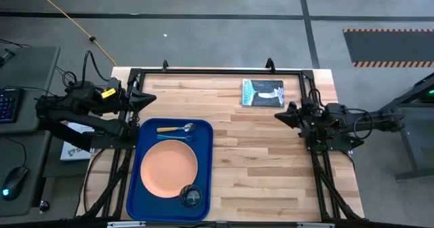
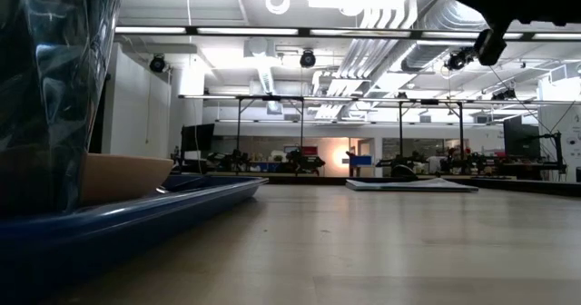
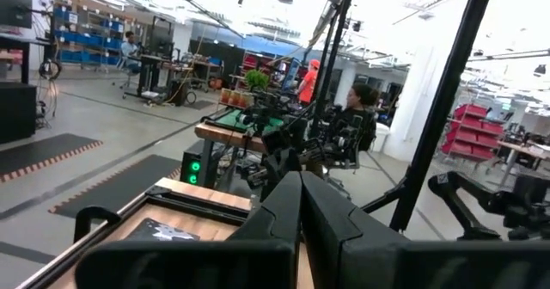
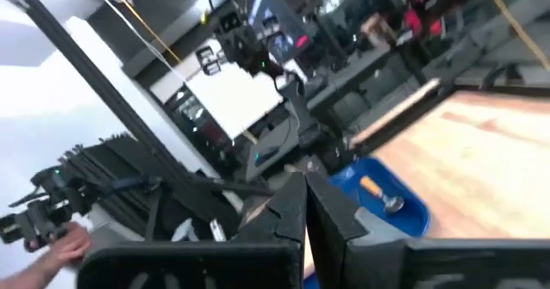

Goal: Pick and place plate/cup/fork/spoon on tray
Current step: Return to Home Position

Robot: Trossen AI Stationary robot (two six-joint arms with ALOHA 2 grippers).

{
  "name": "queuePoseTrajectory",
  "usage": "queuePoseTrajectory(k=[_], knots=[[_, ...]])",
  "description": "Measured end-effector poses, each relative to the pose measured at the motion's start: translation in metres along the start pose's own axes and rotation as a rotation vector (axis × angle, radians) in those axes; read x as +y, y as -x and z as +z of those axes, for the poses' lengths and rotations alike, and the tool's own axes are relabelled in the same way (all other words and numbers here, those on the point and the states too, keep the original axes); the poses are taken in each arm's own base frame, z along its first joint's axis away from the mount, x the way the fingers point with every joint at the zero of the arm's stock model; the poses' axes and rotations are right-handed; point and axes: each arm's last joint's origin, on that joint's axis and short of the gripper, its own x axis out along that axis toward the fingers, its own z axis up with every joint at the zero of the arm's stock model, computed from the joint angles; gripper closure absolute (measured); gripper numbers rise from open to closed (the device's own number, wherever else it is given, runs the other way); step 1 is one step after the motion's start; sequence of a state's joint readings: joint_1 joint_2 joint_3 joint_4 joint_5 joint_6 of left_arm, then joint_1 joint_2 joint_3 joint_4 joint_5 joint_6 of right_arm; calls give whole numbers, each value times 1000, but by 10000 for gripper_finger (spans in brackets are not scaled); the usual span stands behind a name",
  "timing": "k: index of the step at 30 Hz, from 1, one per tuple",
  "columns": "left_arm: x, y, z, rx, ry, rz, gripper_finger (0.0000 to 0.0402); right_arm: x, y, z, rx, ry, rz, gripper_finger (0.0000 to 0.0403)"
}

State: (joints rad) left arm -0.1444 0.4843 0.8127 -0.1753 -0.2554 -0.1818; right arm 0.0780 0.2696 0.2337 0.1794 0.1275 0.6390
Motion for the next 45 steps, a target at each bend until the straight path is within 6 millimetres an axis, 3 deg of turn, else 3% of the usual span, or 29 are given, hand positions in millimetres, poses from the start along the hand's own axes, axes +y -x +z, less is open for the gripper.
queuePoseTrajectory(k=[6,16,22,36,45], knots=[[0,0,0,0,0,0,401,-9,4,-10,-54,73,-12,402],[1,0,0,-3,0,19,401,-30,6,-37,-93,23,20,403],[1,0,0,-4,-1,27,401,-31,6,-39,-71,92,3,403],[1,0,-2,12,-5,36,401,-52,11,-68,254,99,-169,403],[2,0,-2,17,-7,49,401,-52,11,-69,282,138,-146,403]])
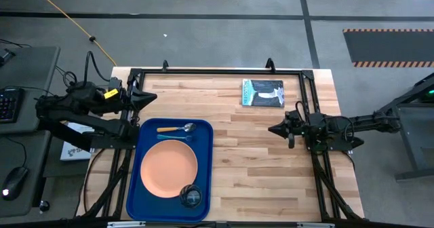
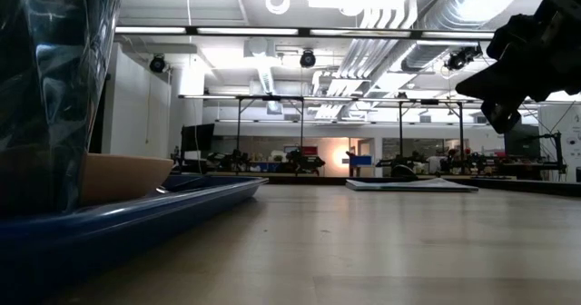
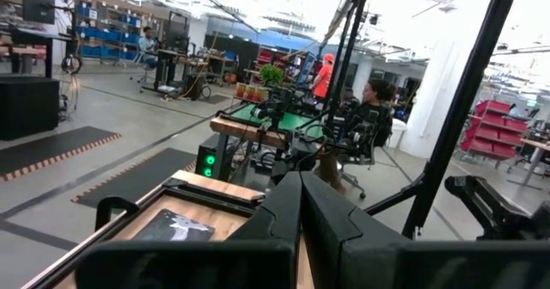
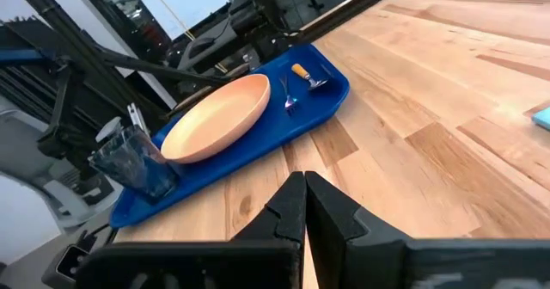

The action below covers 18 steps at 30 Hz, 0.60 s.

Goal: Pick and place plate/cup/fork/spoon on tray
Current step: Return to Home Position

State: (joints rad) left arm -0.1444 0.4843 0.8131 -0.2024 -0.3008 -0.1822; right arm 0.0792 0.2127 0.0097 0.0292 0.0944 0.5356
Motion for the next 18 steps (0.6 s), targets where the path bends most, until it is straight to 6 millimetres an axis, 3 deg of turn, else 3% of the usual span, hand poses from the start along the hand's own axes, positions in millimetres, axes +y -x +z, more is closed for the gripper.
queuePoseTrajectory(k=[18], knots=[[2,2,-5,53,-19,8,401,0,0,0,1,-6,-1,403]])
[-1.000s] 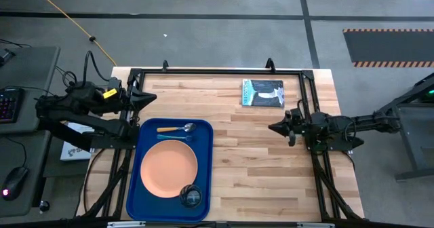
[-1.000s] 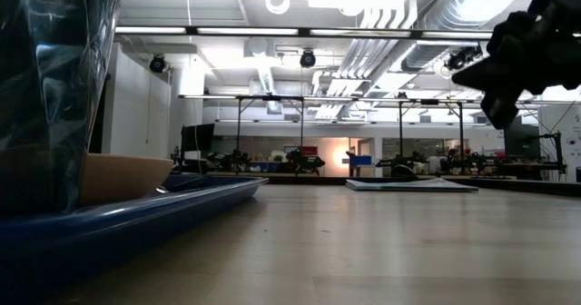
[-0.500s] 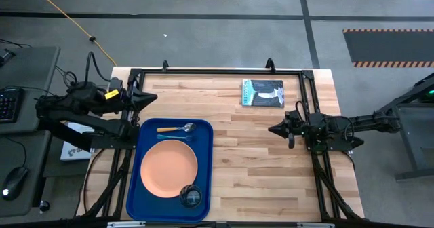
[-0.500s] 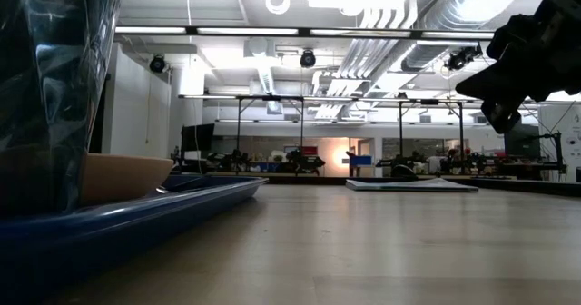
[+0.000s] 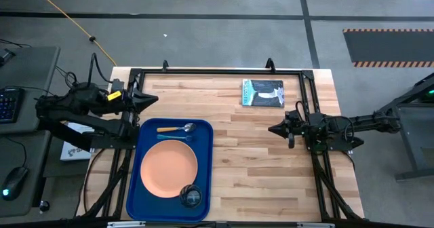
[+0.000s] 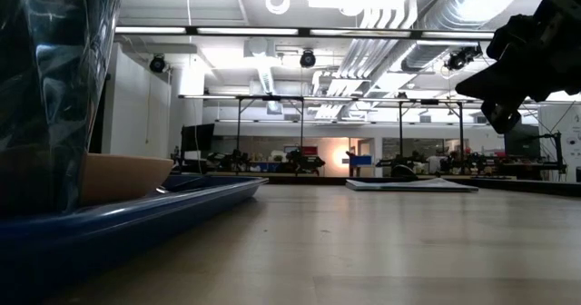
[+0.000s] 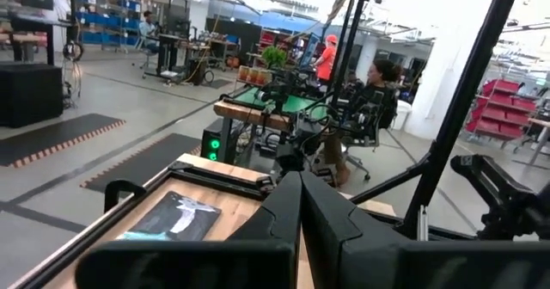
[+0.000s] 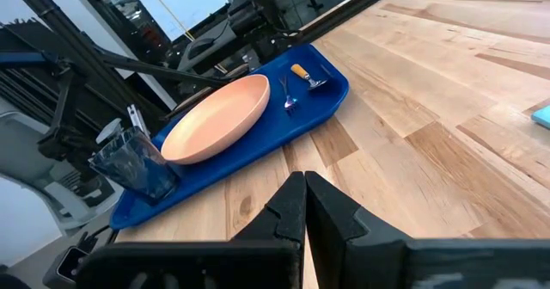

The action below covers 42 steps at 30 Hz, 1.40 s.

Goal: Pick and place plate/cup/fork/spoon on tray
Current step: Return to Home Position

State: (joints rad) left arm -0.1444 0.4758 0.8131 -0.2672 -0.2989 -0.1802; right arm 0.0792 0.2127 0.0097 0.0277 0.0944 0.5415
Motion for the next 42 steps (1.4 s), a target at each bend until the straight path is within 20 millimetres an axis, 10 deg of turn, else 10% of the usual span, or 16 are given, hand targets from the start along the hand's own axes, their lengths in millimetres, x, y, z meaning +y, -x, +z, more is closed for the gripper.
queuePoseTrajectory(k=[19,42], knots=[[32,99,-10,-238,21,-61,401,0,0,0,2,0,-1,403],[30,38,-85,-363,47,-15,401,0,-1,-1,7,1,-7,403]])
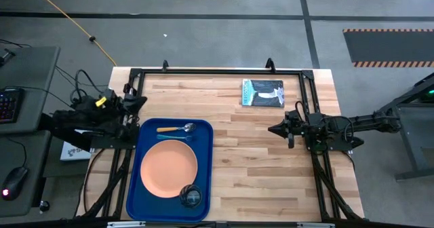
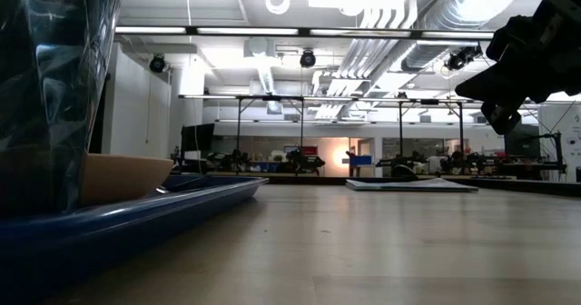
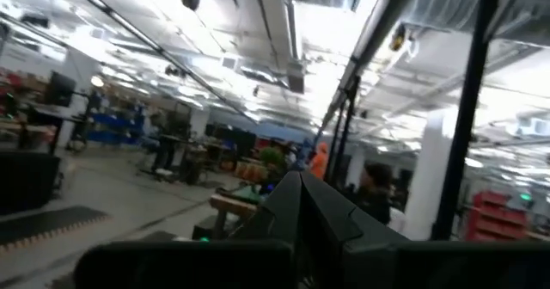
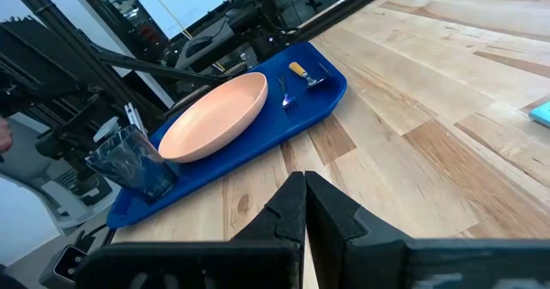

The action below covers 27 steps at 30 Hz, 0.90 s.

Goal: Pick and place plate/cup/fork/spoon on tray
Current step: Return to Home Position

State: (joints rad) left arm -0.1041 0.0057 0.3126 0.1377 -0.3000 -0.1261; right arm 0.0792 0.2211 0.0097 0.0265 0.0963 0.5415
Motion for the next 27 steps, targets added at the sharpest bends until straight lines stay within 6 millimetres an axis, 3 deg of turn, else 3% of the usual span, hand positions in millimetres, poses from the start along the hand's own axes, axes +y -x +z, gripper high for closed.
queuePoseTrajectory(k=[15,27], knots=[[6,-1,-10,80,12,36,401,0,0,0,-1,0,0,403],[17,1,-72,27,147,4,401,0,0,0,-1,0,-1,403]])
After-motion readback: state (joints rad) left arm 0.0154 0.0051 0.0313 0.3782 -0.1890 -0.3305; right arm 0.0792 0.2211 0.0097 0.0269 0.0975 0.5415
